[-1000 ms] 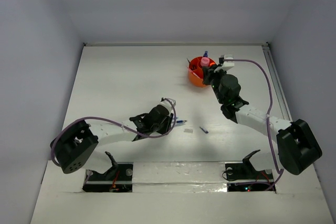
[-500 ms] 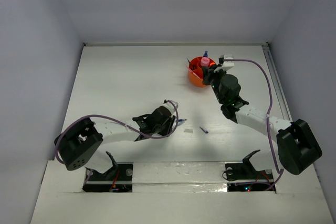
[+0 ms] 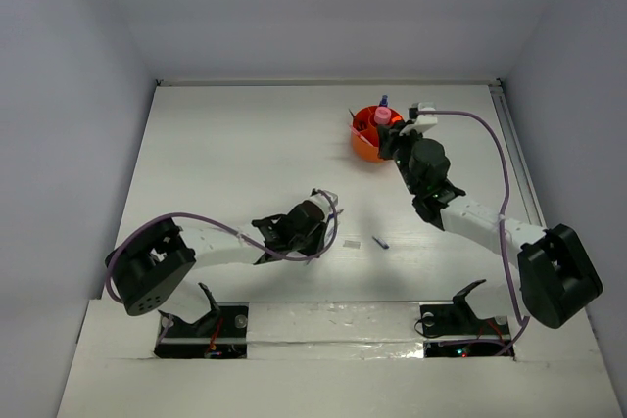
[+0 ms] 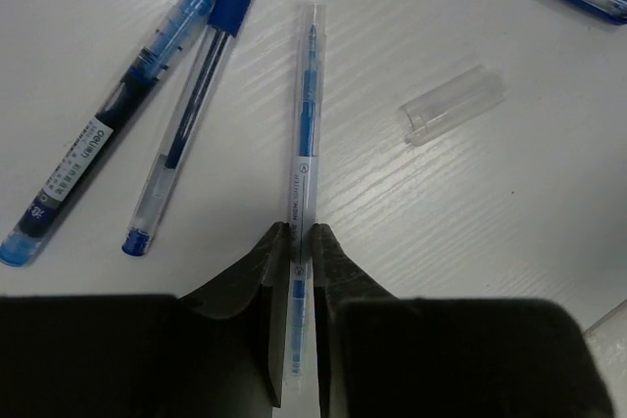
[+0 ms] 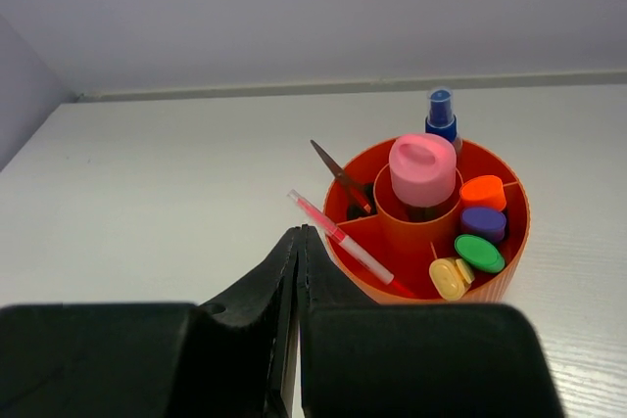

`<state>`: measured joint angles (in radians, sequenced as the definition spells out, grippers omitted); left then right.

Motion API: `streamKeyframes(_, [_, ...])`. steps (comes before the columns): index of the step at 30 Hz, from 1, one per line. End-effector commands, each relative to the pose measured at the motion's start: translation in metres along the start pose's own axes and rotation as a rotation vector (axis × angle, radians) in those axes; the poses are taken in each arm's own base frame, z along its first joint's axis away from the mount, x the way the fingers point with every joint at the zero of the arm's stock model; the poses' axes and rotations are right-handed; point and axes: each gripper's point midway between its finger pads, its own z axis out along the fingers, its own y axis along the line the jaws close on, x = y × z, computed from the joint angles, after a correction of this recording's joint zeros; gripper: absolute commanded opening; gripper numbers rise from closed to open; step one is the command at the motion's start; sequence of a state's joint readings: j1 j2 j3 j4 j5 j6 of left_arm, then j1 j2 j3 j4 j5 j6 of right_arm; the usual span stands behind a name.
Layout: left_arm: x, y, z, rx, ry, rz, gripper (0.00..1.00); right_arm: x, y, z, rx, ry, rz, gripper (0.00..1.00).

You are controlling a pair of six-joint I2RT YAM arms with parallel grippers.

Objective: Sort the stationery into containers
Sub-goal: Pick up the pen from the center of the board, then place the pen in the storage box.

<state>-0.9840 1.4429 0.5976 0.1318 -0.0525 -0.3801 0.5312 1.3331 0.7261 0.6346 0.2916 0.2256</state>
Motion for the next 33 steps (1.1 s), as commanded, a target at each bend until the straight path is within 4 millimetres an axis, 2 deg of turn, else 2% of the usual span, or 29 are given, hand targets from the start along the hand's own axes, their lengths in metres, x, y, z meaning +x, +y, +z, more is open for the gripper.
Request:
streamKeyframes(1, [0.005,-0.011,-0.002,0.03,0.032,-0.003,0.0,-0.026,0.005,-0.007,-0.018,-0.057,0.034,0.07])
streamKeyframes(4, [0.003,-0.015,-0.006,0.043,0.019,-0.002,0.0,-0.034,0.006,-0.012,-0.019,-0.057,0.048,0.12])
streamKeyframes(6, [-0.002,-0.02,-0.01,0.066,0.0,-0.006,0.0,-0.032,0.007,-0.015,-0.019,-0.03,0.057,0.16])
streamKeyframes(8, [-0.017,-0.028,-0.019,0.102,-0.054,-0.014,0.0,-0.035,0.011,-0.018,-0.035,-0.016,0.082,0.22])
streamKeyframes(12, [-0.048,-0.049,-0.041,0.204,-0.154,-0.031,0.0,-0.014,0.016,-0.028,-0.061,0.102,0.114,0.33])
streamKeyframes(15, [-0.072,-0.062,-0.059,0.266,-0.244,-0.052,0.0,0.002,0.028,-0.041,-0.127,0.202,0.137,0.48])
streamKeyframes(16, [-0.08,-0.065,-0.066,0.284,-0.279,-0.059,0.0,0.008,0.038,-0.046,-0.183,0.241,0.148,0.52])
streamKeyframes(17, [-0.09,-0.069,-0.071,0.301,-0.32,-0.068,0.0,0.014,0.043,-0.051,-0.209,0.273,0.169,0.61])
streamKeyframes(18, [-0.096,-0.07,-0.075,0.306,-0.344,-0.086,0.0,0.021,0.049,-0.059,-0.246,0.318,0.182,0.65])
streamKeyframes(19, [-0.101,-0.072,-0.079,0.318,-0.365,-0.092,0.0,0.022,0.059,-0.068,-0.308,0.345,0.199,0.71])
streamKeyframes(22, [-0.117,-0.073,-0.084,0.323,-0.421,-0.119,0.0,0.026,0.072,-0.088,-0.393,0.381,0.261,0.84])
streamKeyframes(28, [-0.136,-0.064,-0.094,0.291,-0.512,-0.176,0.0,0.041,0.078,-0.11,-0.444,0.449,0.308,0.89])
streamKeyframes(33, [-0.145,-0.056,-0.102,0.263,-0.569,-0.211,0.0,0.057,0.081,-0.113,-0.456,0.499,0.355,0.85])
